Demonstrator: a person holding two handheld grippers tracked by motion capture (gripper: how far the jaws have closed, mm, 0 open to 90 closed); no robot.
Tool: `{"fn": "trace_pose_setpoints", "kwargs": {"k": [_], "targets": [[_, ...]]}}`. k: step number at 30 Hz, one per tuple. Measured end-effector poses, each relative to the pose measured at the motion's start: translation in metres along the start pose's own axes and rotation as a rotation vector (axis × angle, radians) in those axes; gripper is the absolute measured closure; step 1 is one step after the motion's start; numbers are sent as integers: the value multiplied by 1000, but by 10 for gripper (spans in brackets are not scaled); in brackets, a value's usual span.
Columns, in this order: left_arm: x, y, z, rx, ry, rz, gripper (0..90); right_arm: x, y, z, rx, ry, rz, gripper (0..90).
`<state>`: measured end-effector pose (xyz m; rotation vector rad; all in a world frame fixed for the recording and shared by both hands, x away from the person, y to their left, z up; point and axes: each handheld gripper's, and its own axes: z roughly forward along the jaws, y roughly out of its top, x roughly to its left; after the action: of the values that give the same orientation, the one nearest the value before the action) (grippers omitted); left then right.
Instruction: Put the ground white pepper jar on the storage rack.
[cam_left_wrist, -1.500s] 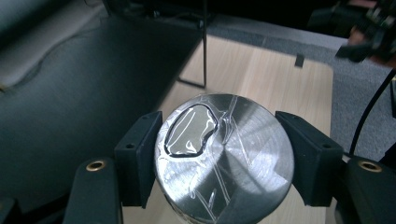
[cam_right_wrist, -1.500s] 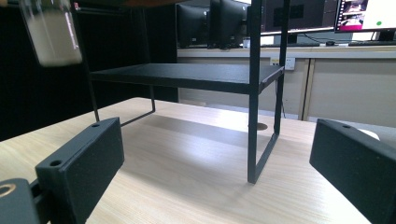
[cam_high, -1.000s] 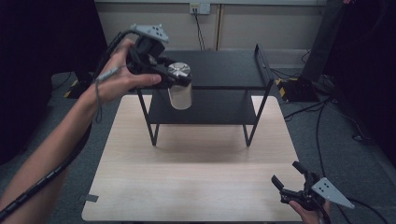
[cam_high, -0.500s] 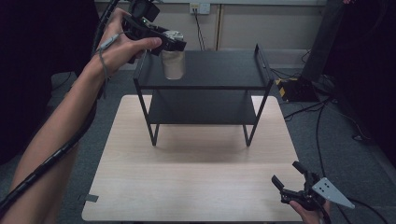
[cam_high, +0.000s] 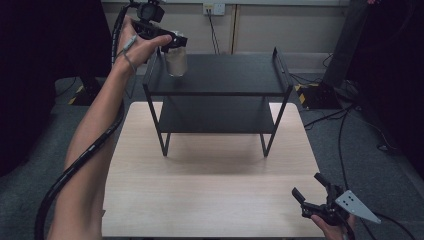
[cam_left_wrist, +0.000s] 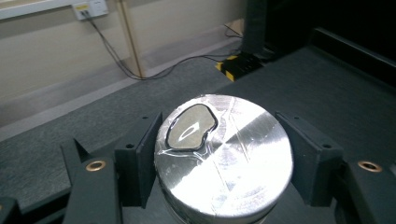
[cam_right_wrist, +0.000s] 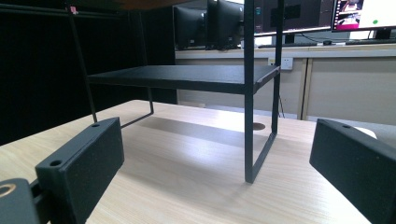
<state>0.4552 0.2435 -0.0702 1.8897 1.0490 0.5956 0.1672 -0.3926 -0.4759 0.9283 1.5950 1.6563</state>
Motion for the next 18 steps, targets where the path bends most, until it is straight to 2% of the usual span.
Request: {"fn": "trace_pose_setpoints", "kwargs": {"k": [2,7,11,15,17,18], "targets": [[3,-2,6,-1,9,-23,346,0,0,0,-1,-1,1,23],[7,-6,15,-6,7,-39,346,-1,-1,0,0,1,0,23],[7,-9,20,-2,14,-21,345,-1,-1,0,2,1,1,23],[9,-13,21,-19,9,-32,344,0,-1,0,2,4,1,23],[8,-15,22,-25,16,-16,339,0,0,0,3,7,-1,23],[6,-14,22,-18,32,-10,224,0,0,0,3,7,-2,23]]}}
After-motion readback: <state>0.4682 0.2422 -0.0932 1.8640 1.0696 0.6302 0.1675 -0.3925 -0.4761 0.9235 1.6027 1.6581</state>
